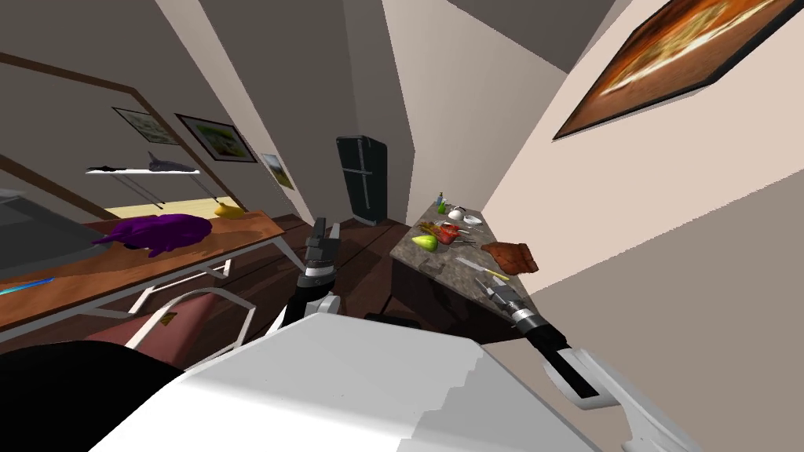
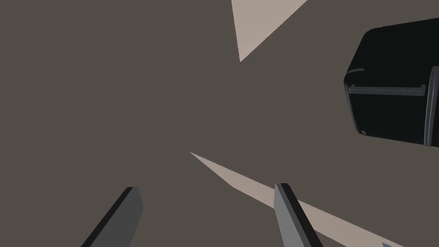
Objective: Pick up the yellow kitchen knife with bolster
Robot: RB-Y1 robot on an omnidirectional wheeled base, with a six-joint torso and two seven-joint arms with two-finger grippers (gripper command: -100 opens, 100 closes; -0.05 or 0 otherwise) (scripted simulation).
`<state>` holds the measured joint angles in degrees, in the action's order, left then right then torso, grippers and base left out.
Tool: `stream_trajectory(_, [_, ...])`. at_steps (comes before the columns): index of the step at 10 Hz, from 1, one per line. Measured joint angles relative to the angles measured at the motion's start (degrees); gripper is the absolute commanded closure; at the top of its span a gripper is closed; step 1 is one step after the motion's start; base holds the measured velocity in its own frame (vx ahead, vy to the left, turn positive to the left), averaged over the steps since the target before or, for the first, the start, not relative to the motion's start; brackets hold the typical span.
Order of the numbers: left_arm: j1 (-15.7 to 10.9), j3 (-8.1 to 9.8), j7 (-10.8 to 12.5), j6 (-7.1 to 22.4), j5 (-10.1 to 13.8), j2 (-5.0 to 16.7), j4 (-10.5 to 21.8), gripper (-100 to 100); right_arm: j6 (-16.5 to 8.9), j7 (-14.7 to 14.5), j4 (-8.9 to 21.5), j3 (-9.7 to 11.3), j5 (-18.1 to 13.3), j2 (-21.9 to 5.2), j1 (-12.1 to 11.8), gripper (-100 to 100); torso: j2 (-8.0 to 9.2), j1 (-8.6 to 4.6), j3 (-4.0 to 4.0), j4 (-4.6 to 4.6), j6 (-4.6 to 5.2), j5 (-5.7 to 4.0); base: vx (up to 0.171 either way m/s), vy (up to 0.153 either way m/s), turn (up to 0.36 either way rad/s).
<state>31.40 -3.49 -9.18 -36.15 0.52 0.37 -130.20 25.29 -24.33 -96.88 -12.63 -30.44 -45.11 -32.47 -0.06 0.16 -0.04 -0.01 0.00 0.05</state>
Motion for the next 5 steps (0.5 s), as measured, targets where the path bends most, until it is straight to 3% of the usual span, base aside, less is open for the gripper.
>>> stream_trajectory(5, [0.00,0.00,0.00,0.00,0.00,0.00,0.00,0,-1.41,-3.86,7.48,1.28,-4.94,-7.52,-0.71,-100,-0.07,-0.06,-0.04,-0.02,0.01,-0.02,0.037,0.034,0.122])
